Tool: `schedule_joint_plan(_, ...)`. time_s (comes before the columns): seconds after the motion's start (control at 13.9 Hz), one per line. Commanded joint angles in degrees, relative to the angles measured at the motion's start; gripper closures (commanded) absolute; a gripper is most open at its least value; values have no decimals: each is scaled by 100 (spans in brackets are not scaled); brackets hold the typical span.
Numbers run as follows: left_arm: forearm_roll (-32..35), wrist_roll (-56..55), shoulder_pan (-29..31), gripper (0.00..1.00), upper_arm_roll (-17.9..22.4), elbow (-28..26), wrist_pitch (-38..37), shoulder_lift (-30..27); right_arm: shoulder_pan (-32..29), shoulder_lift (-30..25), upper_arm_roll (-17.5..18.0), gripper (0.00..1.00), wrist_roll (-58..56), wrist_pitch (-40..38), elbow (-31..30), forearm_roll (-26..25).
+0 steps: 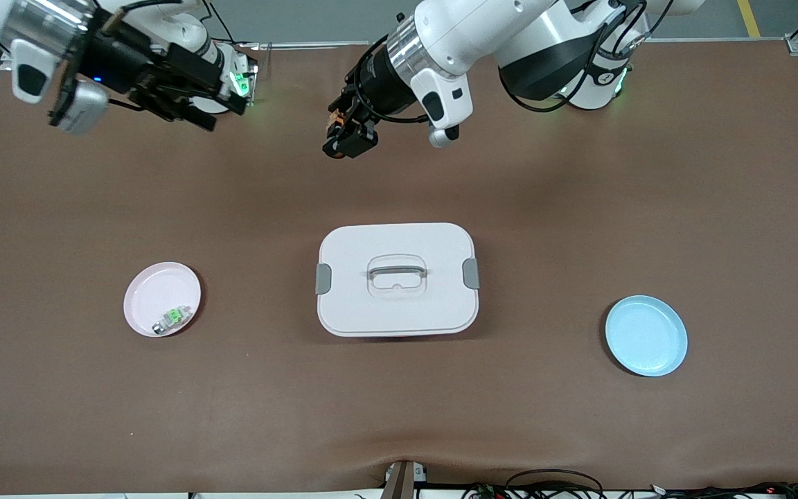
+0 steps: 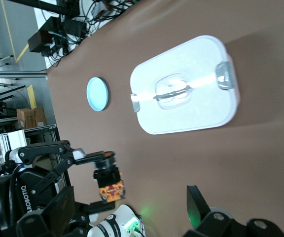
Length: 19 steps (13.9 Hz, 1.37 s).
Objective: Transfer orange switch to right arm and place
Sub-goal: 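Reach the right gripper toward the orange switch held by the left gripper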
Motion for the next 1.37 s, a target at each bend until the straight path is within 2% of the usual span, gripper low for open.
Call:
schedule_joint_plan(0.0, 192, -138, -94, 82, 31, -10, 181, -25, 329, -110, -32, 0, 57, 393, -211, 100)
schedule_joint_plan(0.5, 298, -138, -147, 82, 57, -10, 295, 45, 1006, -84, -23, 0, 48, 1491, -931, 74)
schedule_joint_plan(1.3, 298, -129, -112, 82, 66, -36, 287, 54, 1349, -49, -23, 0, 30, 1897, -1169, 65)
